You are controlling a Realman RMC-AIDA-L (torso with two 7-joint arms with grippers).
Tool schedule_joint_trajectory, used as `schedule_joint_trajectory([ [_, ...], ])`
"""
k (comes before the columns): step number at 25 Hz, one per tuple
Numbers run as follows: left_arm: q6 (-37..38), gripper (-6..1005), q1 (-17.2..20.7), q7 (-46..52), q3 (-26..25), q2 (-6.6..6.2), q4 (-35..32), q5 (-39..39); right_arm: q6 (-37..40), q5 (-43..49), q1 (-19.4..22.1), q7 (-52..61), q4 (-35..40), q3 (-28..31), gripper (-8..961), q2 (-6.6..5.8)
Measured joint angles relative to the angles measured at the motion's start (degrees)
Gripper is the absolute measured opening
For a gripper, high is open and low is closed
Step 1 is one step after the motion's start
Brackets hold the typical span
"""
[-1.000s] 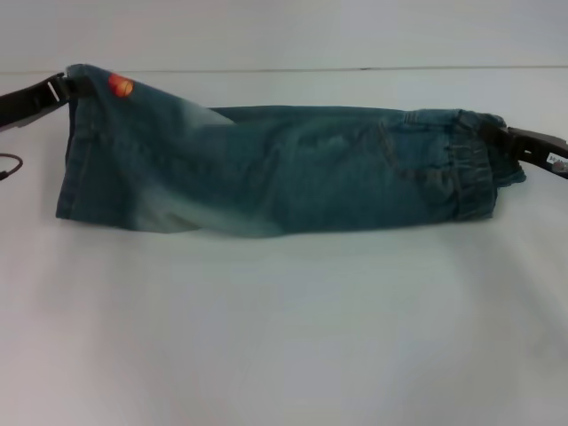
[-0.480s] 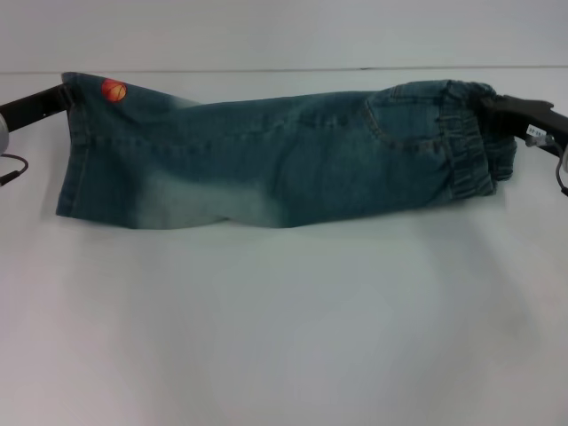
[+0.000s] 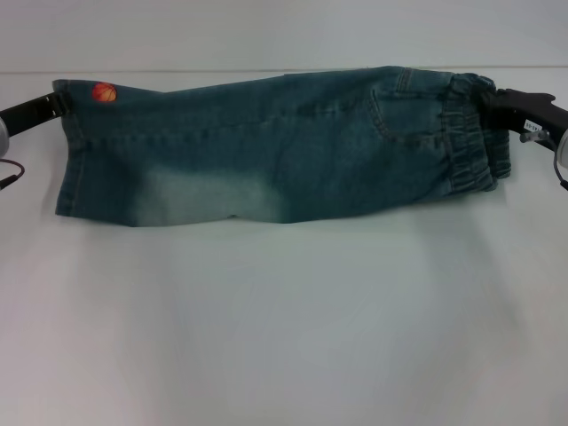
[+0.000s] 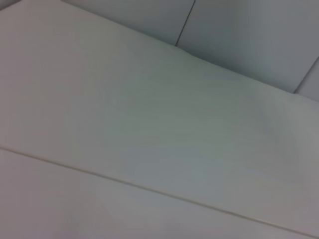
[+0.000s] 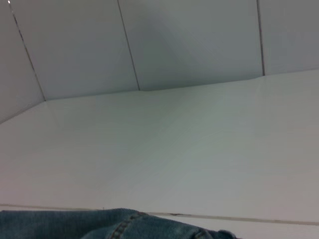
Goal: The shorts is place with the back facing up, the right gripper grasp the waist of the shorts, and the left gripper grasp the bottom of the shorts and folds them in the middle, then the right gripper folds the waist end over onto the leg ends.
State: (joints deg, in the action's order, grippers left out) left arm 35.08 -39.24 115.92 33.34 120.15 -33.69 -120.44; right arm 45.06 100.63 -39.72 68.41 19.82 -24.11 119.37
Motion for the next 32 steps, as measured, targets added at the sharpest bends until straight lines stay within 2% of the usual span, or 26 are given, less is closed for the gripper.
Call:
schedule_joint_trajectory([
  [10, -0.8, 33, -0.6, -0.7, 1.3, -0.25, 1.3, 0.2, -0.3, 0.3, 0.1, -0.1, -0.6, -0.2, 182, -0.11],
  [15, -2.1, 34, -1.0, -3.9, 2.0, 0.35, 1.0, 0.8, 0.4, 0.2, 0.1, 1.8, -0.8, -0.5, 195, -0.21],
  [22, -3.4, 327, -0.2, -6.7, 2.0, 1.04, 0.4, 3.8, 0.9, 0.2, 0.9, 2.7, -0.7, -0.9, 213, -0.36],
  [27, -0.3, 553, 1.4, -7.1, 2.0, 1.34, -1.3, 4.9, 4.7, 0.2, 2.2, 6.9, 0.7, -1.0, 423, -1.3],
  [28, 1.0, 600, 1.9, -7.1, 2.0, 1.37, -1.8, 5.2, 6.1, 0.4, 2.7, 8.5, 1.3, -1.2, 472, -1.73],
  [30, 5.1, 632, 2.9, -7.4, 1.9, 1.27, -2.9, 6.0, 9.0, 0.5, 3.7, 11.9, 2.8, -2.0, 569, -2.63],
  [32, 10.7, 664, 3.9, -8.7, 1.5, 1.04, -4.0, 6.8, 13.0, 0.6, 5.2, 17.2, 5.4, -4.3, 666, -4.04],
])
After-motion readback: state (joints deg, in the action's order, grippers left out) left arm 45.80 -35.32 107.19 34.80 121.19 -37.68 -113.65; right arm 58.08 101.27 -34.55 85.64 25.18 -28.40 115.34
